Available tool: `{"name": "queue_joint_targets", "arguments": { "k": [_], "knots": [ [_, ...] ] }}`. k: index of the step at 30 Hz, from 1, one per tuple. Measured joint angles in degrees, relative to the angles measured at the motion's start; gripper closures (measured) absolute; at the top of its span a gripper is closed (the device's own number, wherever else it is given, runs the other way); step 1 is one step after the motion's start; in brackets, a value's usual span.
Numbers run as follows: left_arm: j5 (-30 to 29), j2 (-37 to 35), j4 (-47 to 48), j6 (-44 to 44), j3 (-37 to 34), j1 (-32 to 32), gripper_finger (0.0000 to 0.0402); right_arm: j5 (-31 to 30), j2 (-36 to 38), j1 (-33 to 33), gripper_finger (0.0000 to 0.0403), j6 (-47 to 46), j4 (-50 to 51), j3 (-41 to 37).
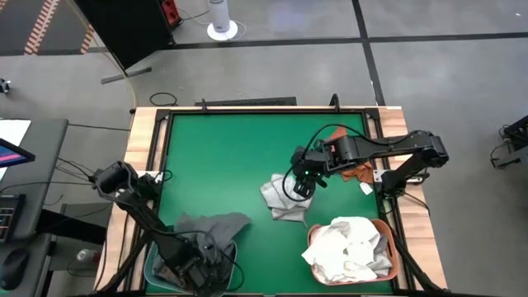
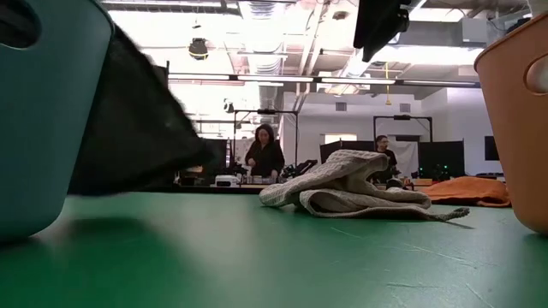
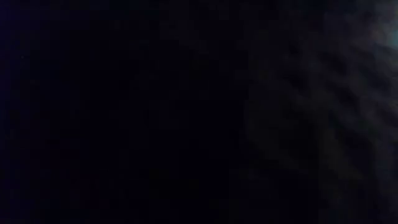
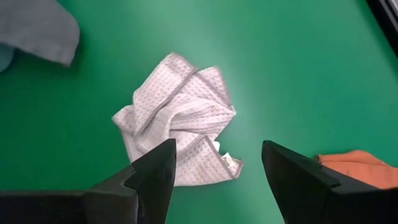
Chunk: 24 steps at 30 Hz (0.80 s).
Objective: Sort towels by color in basket
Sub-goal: Put the gray towel into the green bin
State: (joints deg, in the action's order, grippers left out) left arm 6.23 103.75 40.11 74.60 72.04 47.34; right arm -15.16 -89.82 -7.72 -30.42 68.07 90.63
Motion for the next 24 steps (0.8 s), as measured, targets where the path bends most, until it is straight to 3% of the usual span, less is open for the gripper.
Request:
{"name": "queue_joint_targets", "arguments": {
  "k": [8,19,24],
  "knots": [
    [-0.49,-0.1,-0.77,12.26,-3.26,-0.14,0.0385,0.02,0.02,-0.51,0.0138,-0.19,0.02,0.0],
    [1.69,-0.67,0.28,10.89,1.81,-0.38,0.0218,-0.07,0.02,-0.38,0.0138,0.49,0.03,0.0],
    [-2.01,-5.87,6.3,12.0,5.45,-0.32,0.0168,-0.17,0.04,-0.39,0.0138,1.12,0.03,0.0]
  ]
}}
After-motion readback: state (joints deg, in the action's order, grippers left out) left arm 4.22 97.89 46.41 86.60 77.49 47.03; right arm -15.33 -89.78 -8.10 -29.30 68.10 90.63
